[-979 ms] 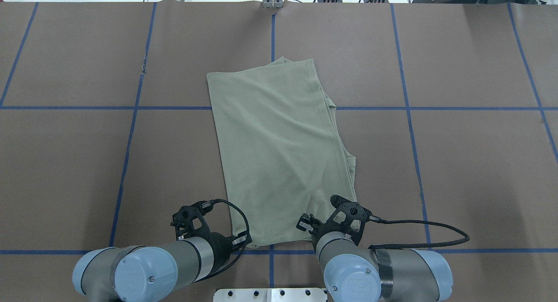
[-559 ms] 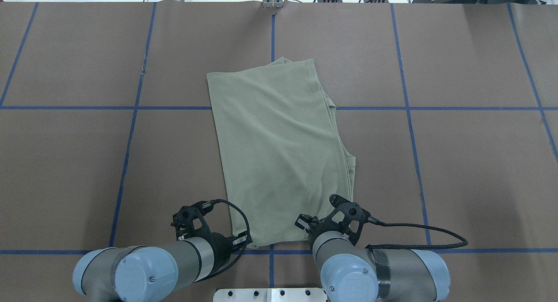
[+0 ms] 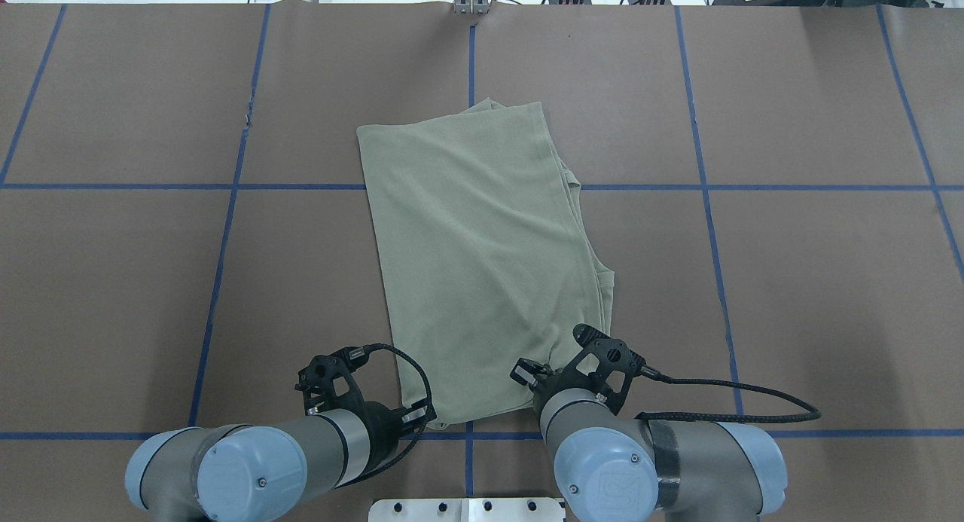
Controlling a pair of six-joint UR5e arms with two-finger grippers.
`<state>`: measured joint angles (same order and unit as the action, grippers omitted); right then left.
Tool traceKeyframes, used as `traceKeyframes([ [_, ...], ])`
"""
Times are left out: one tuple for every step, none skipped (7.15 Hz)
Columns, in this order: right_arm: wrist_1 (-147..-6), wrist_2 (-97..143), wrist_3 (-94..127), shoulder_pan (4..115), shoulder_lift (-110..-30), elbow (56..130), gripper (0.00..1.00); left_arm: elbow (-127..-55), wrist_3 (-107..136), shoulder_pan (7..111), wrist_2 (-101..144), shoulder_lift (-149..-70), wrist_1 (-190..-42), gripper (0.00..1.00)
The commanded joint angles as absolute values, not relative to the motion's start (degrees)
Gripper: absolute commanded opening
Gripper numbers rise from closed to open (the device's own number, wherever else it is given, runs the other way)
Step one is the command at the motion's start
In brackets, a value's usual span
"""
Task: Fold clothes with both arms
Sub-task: 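Grasp the near edge with both grippers and fold it away from the robot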
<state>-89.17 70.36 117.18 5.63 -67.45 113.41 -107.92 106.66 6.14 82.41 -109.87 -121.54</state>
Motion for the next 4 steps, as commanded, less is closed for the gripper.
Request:
traceKeyframes([
  [-93.42, 70.49, 117.16, 6.23, -66.71, 117.06, 0.00, -113.69, 98.86, 8.77, 84.97, -109.78, -120.33, 0.00],
  [-95.08, 70.49, 117.16, 6.68, -65.32, 118.03, 0.00, -117.04, 95.31, 13.23, 89.78, -109.78, -115.97, 0.00],
  [-100.67, 70.58, 117.16, 6.68, -63.04, 121.78, 0.00, -121.59, 93.10, 18.06, 96.70, -109.86, -109.49, 0.00],
  [-108.03, 72.32, 117.59, 6.51, -61.19, 127.38, 0.00, -127.73, 91.34, 20.28, 100.94, -109.86, -104.55, 0.00],
])
